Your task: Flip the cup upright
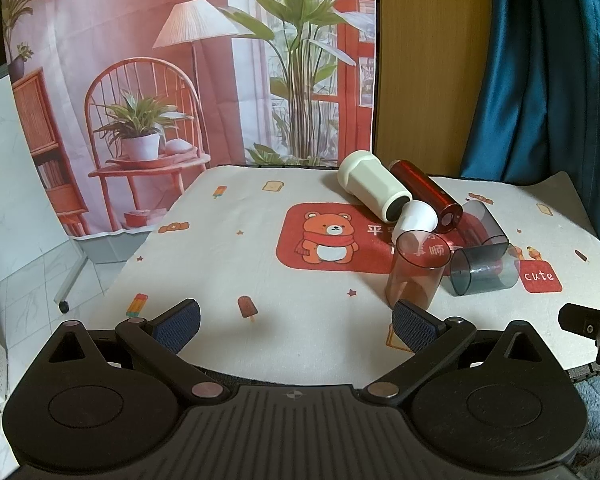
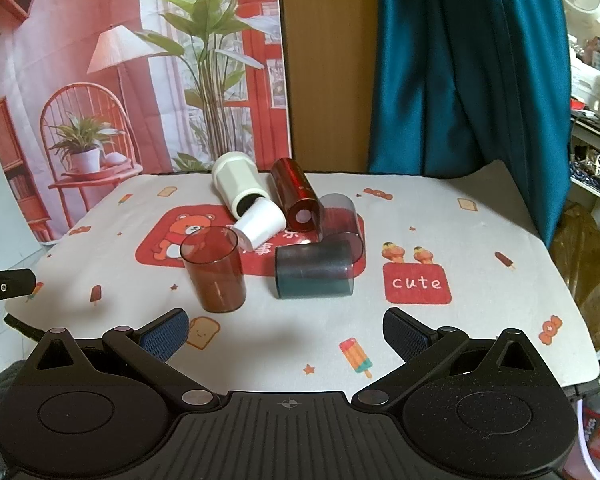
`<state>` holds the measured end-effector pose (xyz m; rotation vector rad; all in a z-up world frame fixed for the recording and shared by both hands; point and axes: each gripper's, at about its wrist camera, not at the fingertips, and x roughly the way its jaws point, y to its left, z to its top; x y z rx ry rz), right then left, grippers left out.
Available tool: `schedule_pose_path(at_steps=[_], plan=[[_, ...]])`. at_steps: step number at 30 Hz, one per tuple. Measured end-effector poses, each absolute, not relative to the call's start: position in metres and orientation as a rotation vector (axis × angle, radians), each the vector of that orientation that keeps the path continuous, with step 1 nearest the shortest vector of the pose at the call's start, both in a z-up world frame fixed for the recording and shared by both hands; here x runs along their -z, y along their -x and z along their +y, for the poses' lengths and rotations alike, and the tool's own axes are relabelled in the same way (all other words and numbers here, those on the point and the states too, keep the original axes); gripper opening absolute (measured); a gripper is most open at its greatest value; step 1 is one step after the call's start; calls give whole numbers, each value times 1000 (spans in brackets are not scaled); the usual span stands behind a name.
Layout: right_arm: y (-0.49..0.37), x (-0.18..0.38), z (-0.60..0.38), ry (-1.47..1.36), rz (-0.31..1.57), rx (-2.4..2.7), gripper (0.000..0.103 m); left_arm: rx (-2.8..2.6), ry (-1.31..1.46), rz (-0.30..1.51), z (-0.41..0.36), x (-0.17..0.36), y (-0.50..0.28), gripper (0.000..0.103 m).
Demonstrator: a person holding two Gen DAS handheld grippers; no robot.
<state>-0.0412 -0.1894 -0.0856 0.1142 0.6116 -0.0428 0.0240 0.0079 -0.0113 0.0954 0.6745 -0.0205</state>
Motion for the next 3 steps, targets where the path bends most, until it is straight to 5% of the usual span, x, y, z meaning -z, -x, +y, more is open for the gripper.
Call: schedule_pose_path(at_steps=[3], plan=[[41,86,-189,-115,612,43,103,21,-96,672,7,13,-24,103]])
